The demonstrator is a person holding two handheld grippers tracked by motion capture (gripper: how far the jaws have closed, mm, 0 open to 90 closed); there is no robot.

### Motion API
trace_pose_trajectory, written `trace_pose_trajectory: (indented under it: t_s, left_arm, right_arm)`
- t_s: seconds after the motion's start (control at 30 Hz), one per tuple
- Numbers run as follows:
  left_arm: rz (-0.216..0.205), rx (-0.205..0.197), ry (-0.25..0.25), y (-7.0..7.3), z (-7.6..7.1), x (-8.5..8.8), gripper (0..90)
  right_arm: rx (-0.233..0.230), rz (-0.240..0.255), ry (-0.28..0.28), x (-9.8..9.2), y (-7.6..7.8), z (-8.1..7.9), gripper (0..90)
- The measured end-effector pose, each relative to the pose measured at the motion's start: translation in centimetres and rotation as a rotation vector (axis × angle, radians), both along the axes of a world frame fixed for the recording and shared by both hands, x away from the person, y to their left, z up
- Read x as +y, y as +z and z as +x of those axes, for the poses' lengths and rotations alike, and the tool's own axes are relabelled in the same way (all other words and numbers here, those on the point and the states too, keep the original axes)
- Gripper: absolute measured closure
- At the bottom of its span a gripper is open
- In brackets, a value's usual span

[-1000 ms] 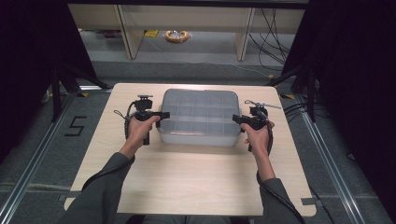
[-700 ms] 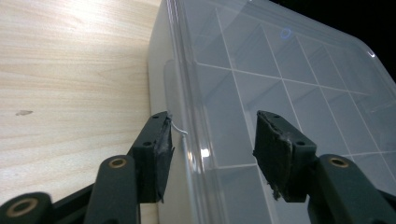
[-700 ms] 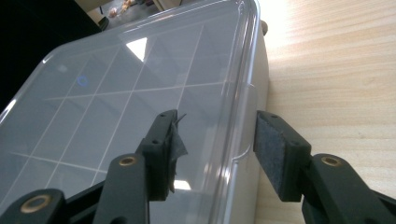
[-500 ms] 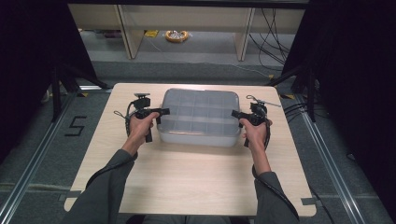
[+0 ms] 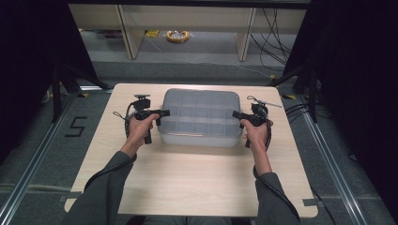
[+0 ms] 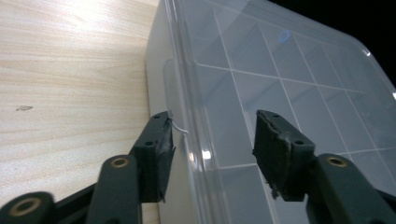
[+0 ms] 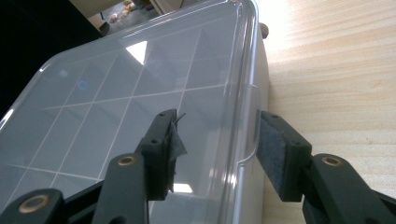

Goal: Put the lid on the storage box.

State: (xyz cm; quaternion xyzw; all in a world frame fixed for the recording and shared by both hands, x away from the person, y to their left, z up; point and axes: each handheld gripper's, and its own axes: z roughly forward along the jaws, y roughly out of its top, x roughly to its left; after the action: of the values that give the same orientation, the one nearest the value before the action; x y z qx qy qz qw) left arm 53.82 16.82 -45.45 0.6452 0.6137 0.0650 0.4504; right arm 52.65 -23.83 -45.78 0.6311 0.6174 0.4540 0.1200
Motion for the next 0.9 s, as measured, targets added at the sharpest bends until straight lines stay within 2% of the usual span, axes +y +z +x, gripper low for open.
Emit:
trace_pose_trajectory:
  t_s: [0.17,0.2,0.23,0.27,0.3,0.4,0.43,0.47,0.5,0.6,0.67,0.7,0.73,0.77,0.8,0.87,0.9]
  left_arm:
    - [0.003,0.005,0.009,-0.1,0.1,-0.1,48.1]
    - [-0.006,0.01,0.02,0.0,0.1,-0.2,48.2]
    - [0.006,0.002,0.011,0.0,0.2,-0.2,47.4]
    - [0.012,0.001,0.014,0.0,0.3,-0.3,47.2]
    - [-0.001,0.002,0.03,0.0,0.3,-0.4,47.2]
    - [-0.001,-0.002,0.016,-0.1,0.6,-0.3,47.1]
    - [0.0,-0.002,0.013,-0.2,0.6,-0.3,45.9]
    - [0.0,0.003,0.013,-0.2,0.6,-0.4,45.0]
    - [-0.002,-0.006,0.004,-0.3,0.5,-0.3,45.3]
    - [0.007,-0.01,0.017,-0.2,0.2,-0.5,45.8]
    - [0.009,-0.013,0.027,-0.1,0.2,-0.6,45.7]
    - [0.011,-0.013,0.026,0.0,0.2,-0.7,45.8]
    - [0.016,-0.018,0.022,0.1,0.1,-0.8,45.8]
    - [0.021,-0.022,0.018,0.2,0.1,-0.9,45.9]
    - [0.027,-0.026,0.02,0.3,0.1,-1.0,46.0]
    - [0.036,-0.018,0.02,0.2,0.4,-0.9,45.9]
    - [0.025,-0.011,0.037,0.0,0.6,-0.8,45.8]
  right_arm:
    - [-0.015,-0.018,-0.013,0.3,0.1,0.3,50.7]
    - [0.018,0.023,-0.041,0.8,0.3,0.2,50.8]
    - [0.019,0.019,-0.05,0.8,0.4,0.6,50.5]
    - [0.01,0.014,-0.047,0.8,0.3,0.8,50.6]
    - [0.01,0.014,-0.047,0.8,0.3,0.8,50.6]
    - [0.008,0.02,-0.058,0.9,0.2,1.0,50.6]
    - [-0.002,0.006,-0.042,0.7,0.1,1.2,51.0]
    - [0.013,0.024,-0.061,0.9,0.3,1.1,51.3]
    - [0.006,0.017,-0.061,0.9,0.3,1.2,51.3]
    - [0.018,0.016,-0.062,1.0,0.4,1.2,51.5]
    - [0.004,0.002,-0.061,0.9,0.4,1.3,51.9]
    - [0.029,0.036,-0.07,0.9,0.7,1.2,52.3]
    - [0.029,0.036,-0.07,0.9,0.7,1.2,52.3]
    - [-0.003,-0.013,-0.05,0.4,0.4,1.4,52.4]
    - [-0.01,0.007,-0.056,0.3,0.4,1.5,53.3]
    - [-0.004,0.008,-0.051,0.3,0.5,1.5,53.6]
    - [-0.01,0.003,-0.052,0.5,0.4,1.6,54.0]
